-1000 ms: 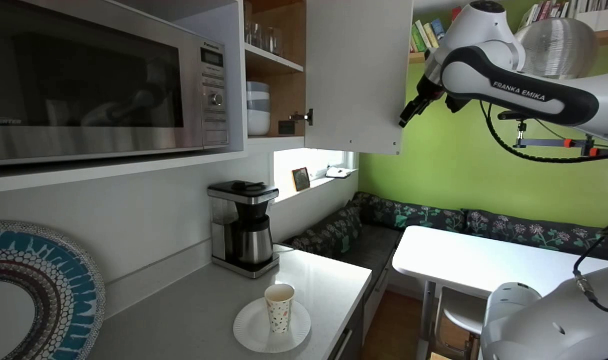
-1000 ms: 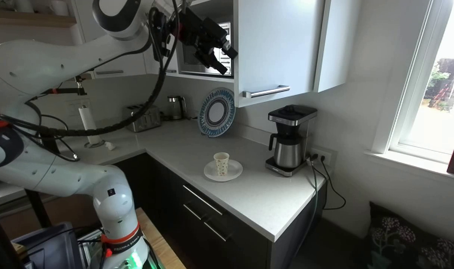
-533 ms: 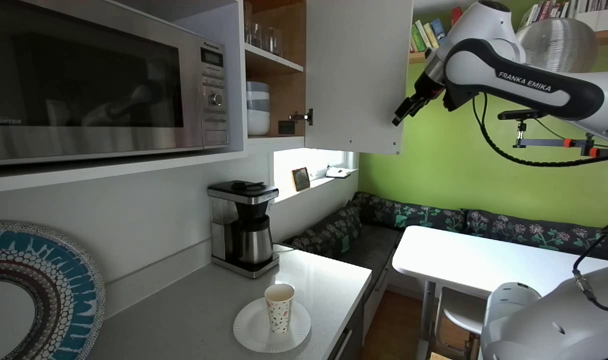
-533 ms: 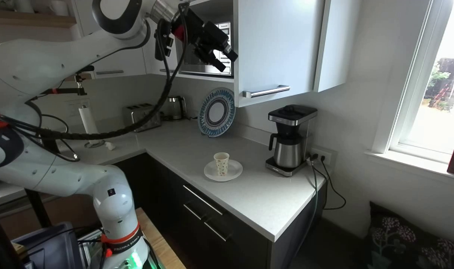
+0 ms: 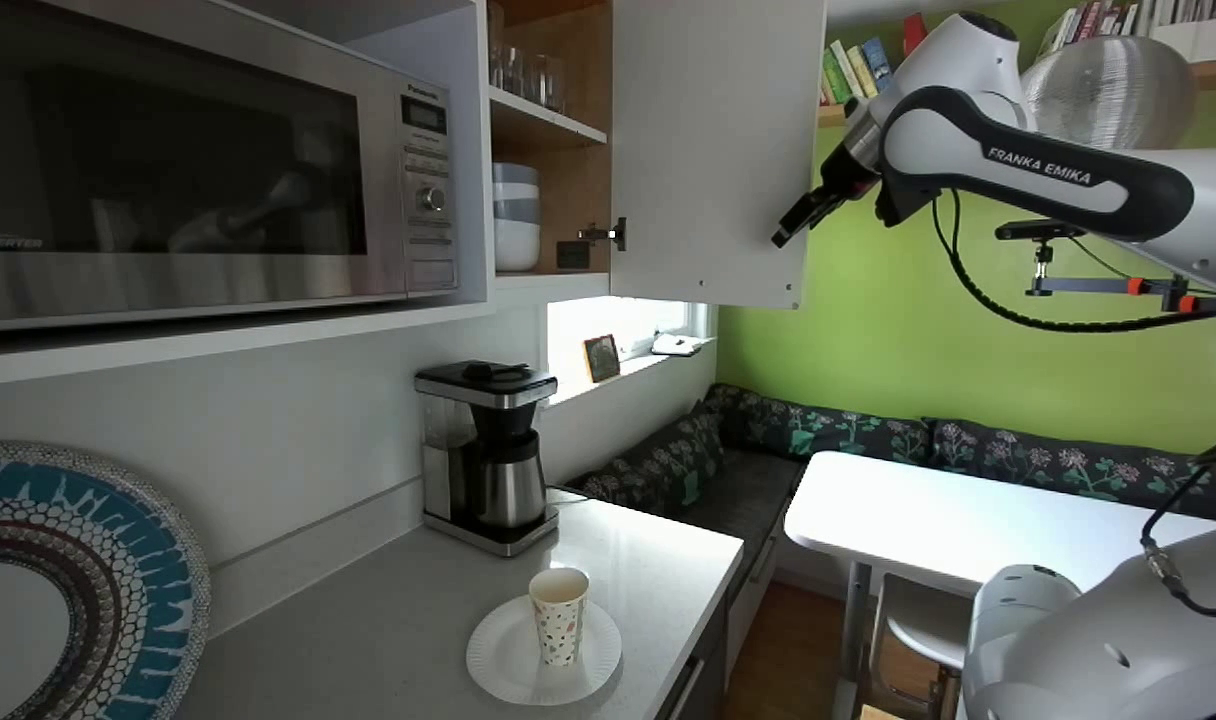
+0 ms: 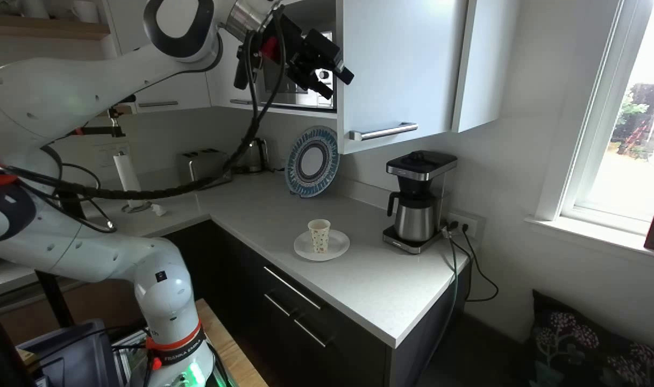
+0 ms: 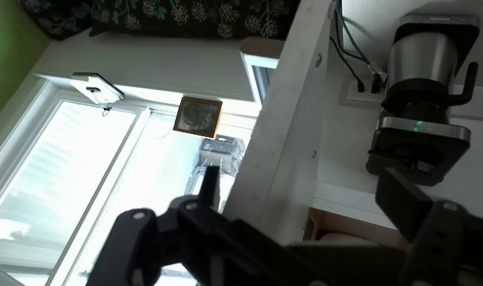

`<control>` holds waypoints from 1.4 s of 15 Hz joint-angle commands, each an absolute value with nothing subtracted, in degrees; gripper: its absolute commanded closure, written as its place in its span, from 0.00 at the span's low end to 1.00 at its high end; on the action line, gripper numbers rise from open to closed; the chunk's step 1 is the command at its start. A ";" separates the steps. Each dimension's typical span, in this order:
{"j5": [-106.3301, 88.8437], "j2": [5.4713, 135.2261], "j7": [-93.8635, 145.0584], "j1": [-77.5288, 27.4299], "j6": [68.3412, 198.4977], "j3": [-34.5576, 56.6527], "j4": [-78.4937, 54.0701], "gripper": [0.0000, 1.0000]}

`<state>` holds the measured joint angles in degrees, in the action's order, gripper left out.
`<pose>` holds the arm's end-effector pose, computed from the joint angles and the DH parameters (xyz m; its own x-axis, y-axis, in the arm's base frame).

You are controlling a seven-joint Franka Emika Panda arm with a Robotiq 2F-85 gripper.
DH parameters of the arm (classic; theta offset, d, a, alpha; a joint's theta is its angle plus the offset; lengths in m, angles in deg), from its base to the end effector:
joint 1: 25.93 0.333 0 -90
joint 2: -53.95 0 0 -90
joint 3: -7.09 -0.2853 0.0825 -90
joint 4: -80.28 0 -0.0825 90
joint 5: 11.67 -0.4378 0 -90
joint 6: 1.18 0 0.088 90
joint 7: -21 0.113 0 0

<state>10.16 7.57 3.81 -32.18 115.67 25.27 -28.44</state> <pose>0.2888 -0.2505 0.8480 0.6929 0.0570 0.7188 -0.2822 -0.8959 0.3431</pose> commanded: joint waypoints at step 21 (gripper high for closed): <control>-15.82 15.85 10.10 -23.18 120.19 17.61 -26.36 0.00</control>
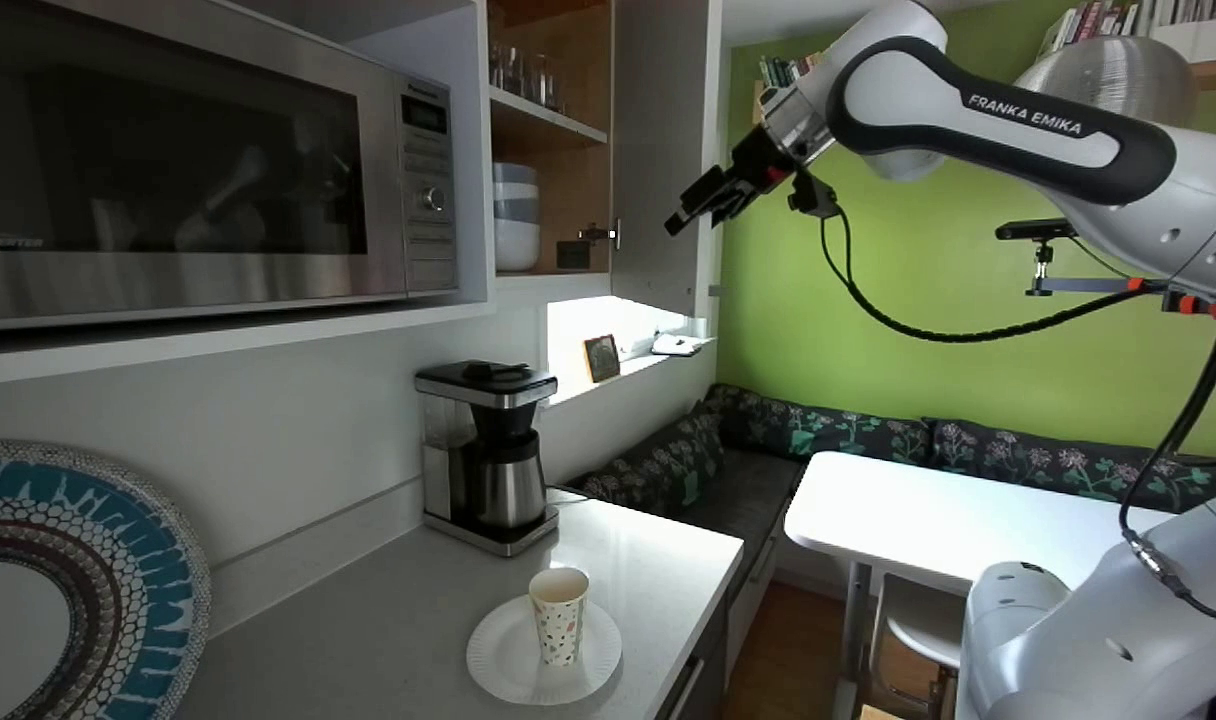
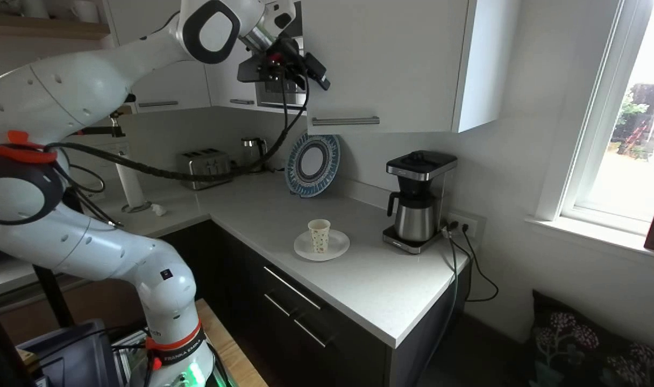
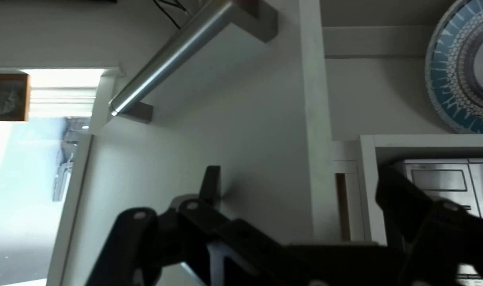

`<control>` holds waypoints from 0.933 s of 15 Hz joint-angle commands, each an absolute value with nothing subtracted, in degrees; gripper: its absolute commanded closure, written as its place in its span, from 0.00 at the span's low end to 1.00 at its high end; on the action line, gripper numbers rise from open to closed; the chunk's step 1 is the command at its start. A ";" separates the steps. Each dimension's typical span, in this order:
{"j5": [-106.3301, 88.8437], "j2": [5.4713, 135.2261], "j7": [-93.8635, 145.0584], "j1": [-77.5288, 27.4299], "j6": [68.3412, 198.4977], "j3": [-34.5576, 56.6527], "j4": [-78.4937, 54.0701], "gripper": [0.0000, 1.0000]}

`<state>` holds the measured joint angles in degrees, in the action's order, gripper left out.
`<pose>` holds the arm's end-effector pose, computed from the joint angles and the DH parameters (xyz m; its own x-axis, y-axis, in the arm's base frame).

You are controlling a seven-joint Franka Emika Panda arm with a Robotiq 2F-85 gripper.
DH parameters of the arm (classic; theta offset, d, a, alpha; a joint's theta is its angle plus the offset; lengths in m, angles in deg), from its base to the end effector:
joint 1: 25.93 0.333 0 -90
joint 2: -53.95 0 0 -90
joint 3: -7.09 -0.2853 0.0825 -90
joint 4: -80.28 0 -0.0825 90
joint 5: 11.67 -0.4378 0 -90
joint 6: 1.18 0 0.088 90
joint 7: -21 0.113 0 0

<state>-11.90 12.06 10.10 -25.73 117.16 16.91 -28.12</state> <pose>0.3763 -0.1059 0.8438 0.6197 0.0216 0.7845 -0.0048 -0.9995 0.0314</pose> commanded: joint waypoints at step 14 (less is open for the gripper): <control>-14.69 17.02 7.38 -23.17 114.27 14.12 -17.72 0.00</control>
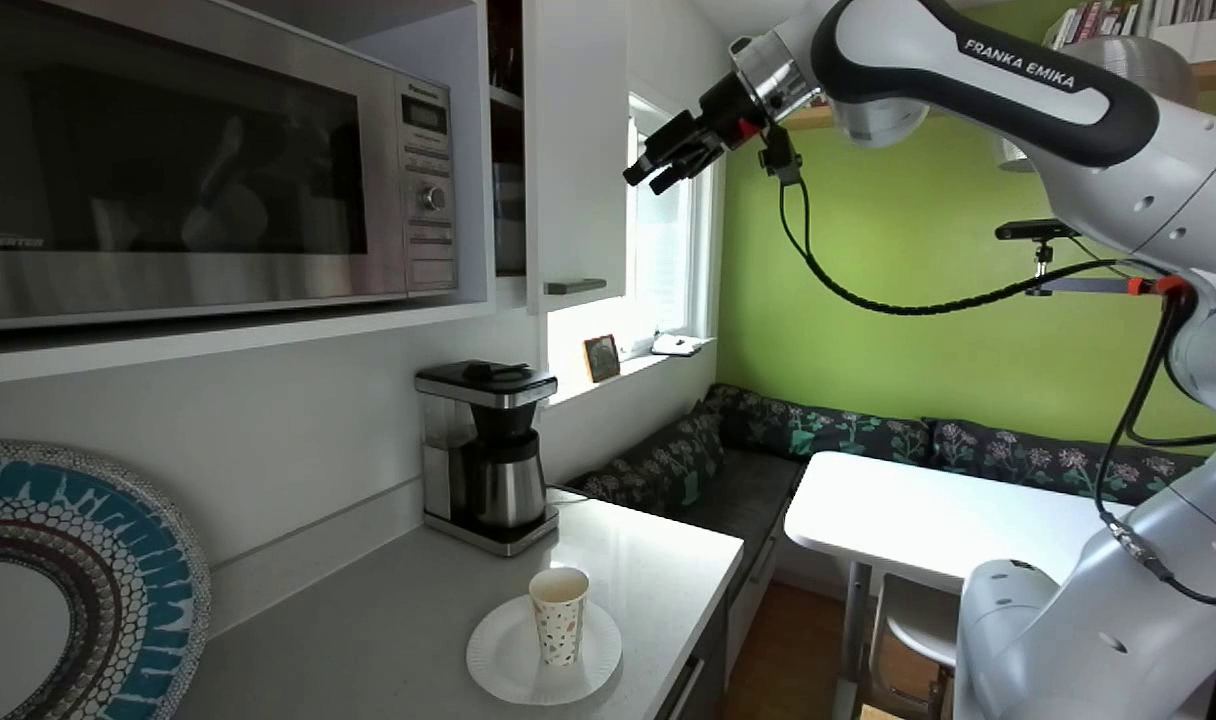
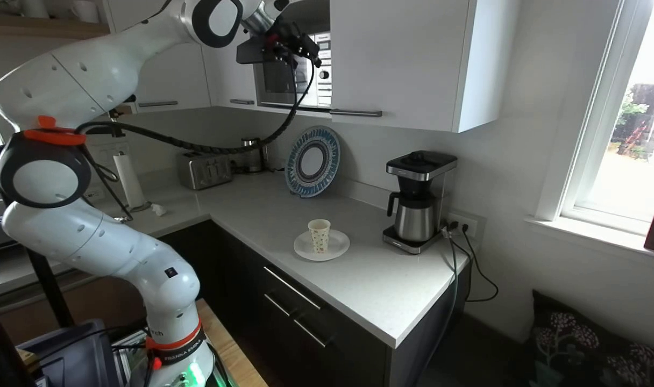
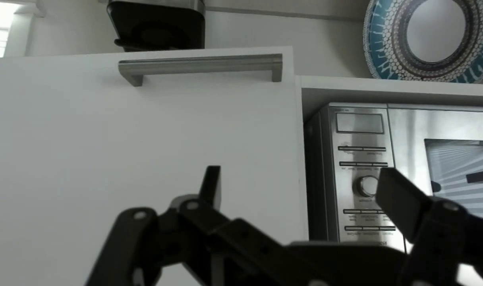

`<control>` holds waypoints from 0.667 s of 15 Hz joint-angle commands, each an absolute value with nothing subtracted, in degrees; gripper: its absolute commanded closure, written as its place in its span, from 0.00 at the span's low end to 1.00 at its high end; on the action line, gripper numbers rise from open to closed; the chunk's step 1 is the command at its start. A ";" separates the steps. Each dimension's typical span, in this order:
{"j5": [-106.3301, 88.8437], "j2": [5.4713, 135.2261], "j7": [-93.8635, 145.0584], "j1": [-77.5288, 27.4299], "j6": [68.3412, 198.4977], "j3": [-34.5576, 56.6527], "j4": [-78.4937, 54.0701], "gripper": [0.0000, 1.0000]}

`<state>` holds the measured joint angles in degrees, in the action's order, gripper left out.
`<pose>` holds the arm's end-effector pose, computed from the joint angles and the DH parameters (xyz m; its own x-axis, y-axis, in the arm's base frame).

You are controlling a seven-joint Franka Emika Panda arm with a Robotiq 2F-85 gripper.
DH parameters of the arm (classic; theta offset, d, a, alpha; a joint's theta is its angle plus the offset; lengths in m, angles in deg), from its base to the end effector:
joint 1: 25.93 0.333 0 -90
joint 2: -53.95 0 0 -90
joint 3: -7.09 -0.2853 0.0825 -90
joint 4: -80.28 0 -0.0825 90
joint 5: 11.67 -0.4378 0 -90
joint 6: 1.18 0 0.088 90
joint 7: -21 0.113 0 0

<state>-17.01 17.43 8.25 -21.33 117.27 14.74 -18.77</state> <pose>0.3909 -0.0498 0.8933 0.5443 0.0960 0.8334 0.1393 -0.9900 0.0231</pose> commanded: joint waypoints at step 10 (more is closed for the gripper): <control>-10.84 13.57 7.42 -25.16 110.64 14.24 -19.02 0.00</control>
